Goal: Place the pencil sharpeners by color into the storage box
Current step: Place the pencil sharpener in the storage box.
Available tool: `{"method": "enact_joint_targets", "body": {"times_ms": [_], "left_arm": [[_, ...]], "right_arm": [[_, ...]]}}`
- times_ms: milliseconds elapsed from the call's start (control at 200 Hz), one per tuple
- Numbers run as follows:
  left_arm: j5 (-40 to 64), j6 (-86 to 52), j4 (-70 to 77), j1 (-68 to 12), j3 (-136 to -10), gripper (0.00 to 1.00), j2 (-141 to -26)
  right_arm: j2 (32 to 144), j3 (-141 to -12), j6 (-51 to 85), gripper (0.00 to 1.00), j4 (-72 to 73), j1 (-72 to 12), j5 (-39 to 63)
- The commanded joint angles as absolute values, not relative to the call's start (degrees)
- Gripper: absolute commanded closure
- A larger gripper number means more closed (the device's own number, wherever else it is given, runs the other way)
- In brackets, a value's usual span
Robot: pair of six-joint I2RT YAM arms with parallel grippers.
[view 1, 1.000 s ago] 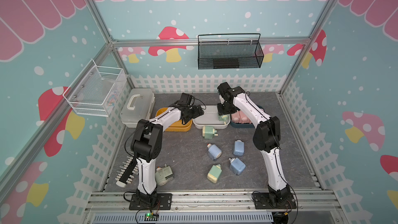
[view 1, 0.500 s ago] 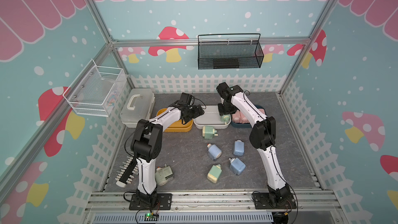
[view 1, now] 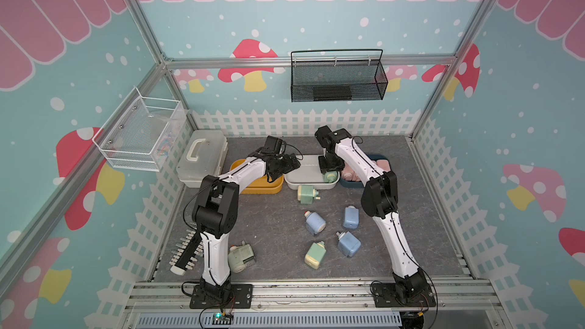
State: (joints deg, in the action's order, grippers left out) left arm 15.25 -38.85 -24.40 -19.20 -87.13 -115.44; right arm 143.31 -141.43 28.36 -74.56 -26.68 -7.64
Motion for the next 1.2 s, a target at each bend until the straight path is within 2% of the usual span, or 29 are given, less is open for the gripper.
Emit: {"method": "enact_joint_targets", "body": {"times_ms": [0,200,620,760,861,926,981,1196], "left_arm": [[16.5,-38.9,-24.0,-19.1,-87.5,0.04,-115.0],[16.6,-38.9,-24.0,-18.9,-87.2,0.04,-114.9],[16.5,-38.6,-24.1,-18.5,-86.2,0.04,-114.2],[16.5,-38.4,-24.0,-18.4,-86.0,0.04,-114.1],[16.5,-38.3,-24.0,-18.2,-86.0,0.04,-114.0],[16.5,-38.3,-24.0,-18.1,-85.9,0.04,-114.0],[16.5,-38.3,-24.0,-18.0,-86.0,0.04,-114.1],[18.4,-38.3,-24.0,-17.8,-87.5,0.04,-114.9]], "right_arm": [[143.2,-143.0,29.2,0.54,-76.4,-27.2,-8.9],[142.4,-143.0,28.8,0.39,-76.4,-27.7,-9.8],[140.9,-143.0,29.1,0.34,-76.3,-28.6,-11.6],[140.3,-143.0,30.2,0.28,-75.9,-29.4,-15.5],[139.8,-143.0,30.0,0.24,-75.0,-29.6,-14.5],[139.4,-143.0,29.5,0.17,-74.6,-29.8,-13.8],[139.1,-143.0,29.3,0.02,-74.3,-29.9,-14.0],[139.0,-142.9,26.9,0.01,-73.8,-30.3,-16.1]]}}
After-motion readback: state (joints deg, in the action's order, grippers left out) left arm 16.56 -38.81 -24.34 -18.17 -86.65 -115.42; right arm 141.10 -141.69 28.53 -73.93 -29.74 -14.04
